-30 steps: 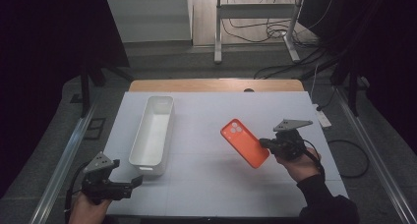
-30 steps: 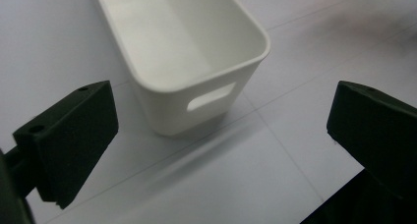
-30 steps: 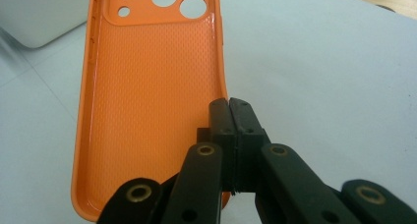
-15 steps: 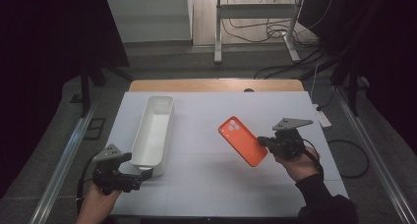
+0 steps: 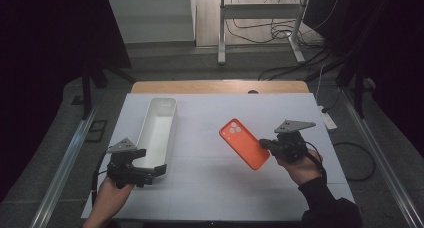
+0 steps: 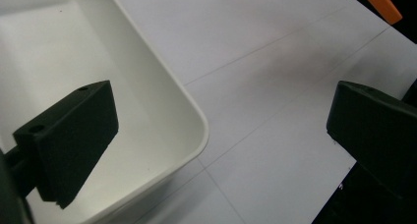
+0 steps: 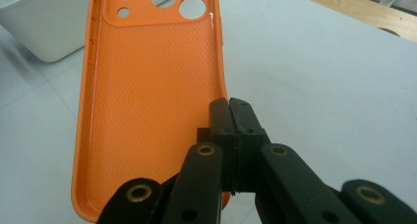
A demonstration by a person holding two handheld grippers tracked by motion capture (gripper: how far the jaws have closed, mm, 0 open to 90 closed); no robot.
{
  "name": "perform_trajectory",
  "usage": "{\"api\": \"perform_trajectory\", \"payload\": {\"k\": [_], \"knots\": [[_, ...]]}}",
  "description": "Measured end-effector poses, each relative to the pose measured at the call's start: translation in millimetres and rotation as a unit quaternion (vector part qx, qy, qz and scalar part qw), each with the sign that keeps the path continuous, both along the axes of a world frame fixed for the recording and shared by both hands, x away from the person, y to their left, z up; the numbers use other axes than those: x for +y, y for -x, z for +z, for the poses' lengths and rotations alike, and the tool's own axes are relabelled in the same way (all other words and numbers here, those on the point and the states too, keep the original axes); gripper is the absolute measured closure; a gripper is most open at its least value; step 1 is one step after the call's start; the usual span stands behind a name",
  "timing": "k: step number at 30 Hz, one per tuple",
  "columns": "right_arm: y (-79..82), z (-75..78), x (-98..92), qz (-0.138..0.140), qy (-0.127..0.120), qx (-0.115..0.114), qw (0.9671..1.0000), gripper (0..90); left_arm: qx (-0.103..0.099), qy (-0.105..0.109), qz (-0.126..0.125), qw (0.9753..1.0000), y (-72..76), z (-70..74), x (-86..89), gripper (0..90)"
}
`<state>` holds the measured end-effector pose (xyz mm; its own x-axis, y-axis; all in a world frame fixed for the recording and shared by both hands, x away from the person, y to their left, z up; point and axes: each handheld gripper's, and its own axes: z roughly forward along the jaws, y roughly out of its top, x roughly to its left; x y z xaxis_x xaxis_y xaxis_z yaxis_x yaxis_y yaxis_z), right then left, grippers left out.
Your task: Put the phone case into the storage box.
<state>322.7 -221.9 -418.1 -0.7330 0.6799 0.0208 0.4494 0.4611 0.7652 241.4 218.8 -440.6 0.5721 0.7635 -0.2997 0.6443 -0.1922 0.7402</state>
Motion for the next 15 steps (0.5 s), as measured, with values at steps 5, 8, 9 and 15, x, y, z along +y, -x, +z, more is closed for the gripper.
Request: {"api": "perform_trajectory", "payload": {"k": [5,8,9,15], "knots": [[0.8,0.8,2.8,0.002,0.001,-0.004,1.0000,89.1,0.005,0.011,-0.008,0.9999,-8.5,1.0,-8.7,0.0],[1.3,0.8,4.8,0.003,0.000,-0.005,1.0000,89.1,0.008,0.016,-0.015,0.9997,-13.7,1.5,-14.5,0.0],[1.5,0.9,5.8,0.004,0.000,-0.006,1.0000,89.1,0.009,0.018,-0.017,0.9997,-15.2,1.5,-16.2,0.0],[2.6,0.8,10.4,0.008,0.001,-0.007,0.9999,89.1,0.017,0.021,-0.028,0.9992,-23.2,0.3,-25.8,0.0]]}}
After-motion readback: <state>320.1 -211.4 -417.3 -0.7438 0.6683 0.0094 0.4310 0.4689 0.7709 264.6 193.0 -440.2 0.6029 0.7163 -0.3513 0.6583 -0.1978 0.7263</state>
